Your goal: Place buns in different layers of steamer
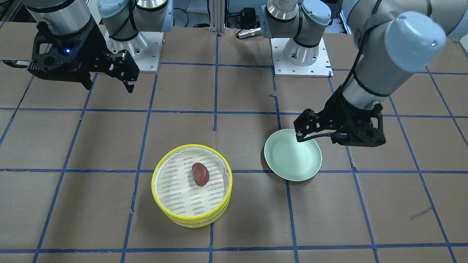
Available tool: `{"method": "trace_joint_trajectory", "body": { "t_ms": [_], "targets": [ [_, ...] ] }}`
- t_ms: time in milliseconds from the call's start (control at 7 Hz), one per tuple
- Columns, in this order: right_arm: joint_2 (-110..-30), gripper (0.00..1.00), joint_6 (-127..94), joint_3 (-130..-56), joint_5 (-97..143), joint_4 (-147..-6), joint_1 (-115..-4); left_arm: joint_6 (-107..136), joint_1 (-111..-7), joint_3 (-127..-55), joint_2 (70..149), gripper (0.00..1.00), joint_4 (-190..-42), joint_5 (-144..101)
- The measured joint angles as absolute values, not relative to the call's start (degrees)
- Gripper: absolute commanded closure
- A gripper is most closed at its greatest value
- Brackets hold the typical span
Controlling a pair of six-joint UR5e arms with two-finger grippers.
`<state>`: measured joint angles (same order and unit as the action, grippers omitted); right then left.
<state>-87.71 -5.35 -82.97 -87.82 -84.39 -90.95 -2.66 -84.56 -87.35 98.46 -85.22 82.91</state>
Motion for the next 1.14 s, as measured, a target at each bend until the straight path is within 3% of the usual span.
{"method": "trace_joint_trajectory", "body": {
  "t_ms": [286, 1143],
  "targets": [
    [-87.7, 0.0, -2.7, -83.0, -88.0, -86.4, -91.1, -5.2, -82.4, -87.7, 94.4, 0.0, -92.6, 85.4],
    [-87.7, 0.0, -1.9, -83.0, -88.3, -87.1, -91.1, -4.2, -85.5, -89.0, 92.9, 0.0, -93.8, 88.0]
  ]
}}
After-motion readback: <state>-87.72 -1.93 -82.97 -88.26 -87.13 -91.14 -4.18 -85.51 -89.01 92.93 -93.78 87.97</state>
